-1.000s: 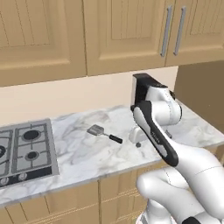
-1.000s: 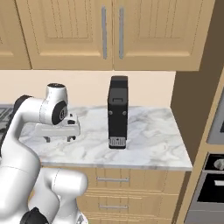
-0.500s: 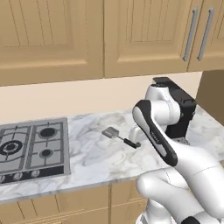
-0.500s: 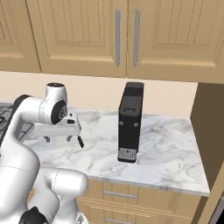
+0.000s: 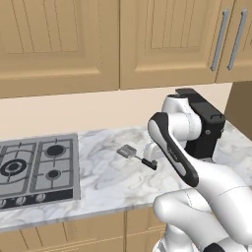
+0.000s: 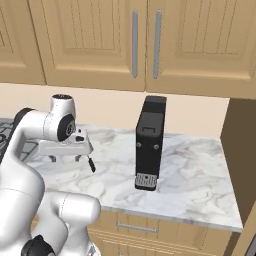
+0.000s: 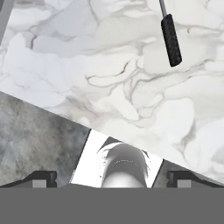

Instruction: Put the garlic and bell pepper in the pot. Retrieve the spatula and lightly stir the vegetables in the pot.

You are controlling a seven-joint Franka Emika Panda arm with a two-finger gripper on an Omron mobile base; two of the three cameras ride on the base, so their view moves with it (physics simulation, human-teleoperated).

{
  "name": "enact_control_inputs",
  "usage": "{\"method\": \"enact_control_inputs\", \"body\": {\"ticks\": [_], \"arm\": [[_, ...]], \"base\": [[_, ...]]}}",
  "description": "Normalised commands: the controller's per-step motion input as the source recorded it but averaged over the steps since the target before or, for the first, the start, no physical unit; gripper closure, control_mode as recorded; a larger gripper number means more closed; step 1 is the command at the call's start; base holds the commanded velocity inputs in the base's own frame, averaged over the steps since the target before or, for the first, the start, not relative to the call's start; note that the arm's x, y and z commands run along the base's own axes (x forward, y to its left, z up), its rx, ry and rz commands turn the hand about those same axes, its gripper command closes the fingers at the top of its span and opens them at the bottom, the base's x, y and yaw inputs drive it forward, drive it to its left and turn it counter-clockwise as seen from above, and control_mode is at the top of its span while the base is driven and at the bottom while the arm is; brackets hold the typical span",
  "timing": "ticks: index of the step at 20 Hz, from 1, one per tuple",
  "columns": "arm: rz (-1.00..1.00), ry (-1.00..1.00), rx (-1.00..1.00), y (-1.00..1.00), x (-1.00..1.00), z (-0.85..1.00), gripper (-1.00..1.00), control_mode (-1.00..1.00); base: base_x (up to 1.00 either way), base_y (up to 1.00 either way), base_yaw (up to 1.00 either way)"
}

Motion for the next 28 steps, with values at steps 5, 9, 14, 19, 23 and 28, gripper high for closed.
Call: {"method": "enact_control_inputs", "body": {"ticks": [5,9,14,19,23,28], "arm": [[0.0,0.0,0.0,0.0,0.0,0.0,-1.0,1.0],[0.0,0.0,0.0,0.0,0.0,0.0,-1.0,1.0],[0.0,0.0,0.0,0.0,0.0,0.0,-1.0,1.0],[0.0,0.0,0.0,0.0,0.0,0.0,-1.0,1.0],[0.0,0.04,0.0,0.02,0.08,0.0,-1.0,-1.0],[0.0,0.09,-0.01,0.0,0.41,-0.01,-1.0,-1.0]], "base": [[0.8,0.0,-0.05],[0.07,0.0,-0.01],[0.0,0.0,0.0],[0.0,0.0,0.0],[0.0,0.0,0.0],[0.0,0.0,0.0]]}}
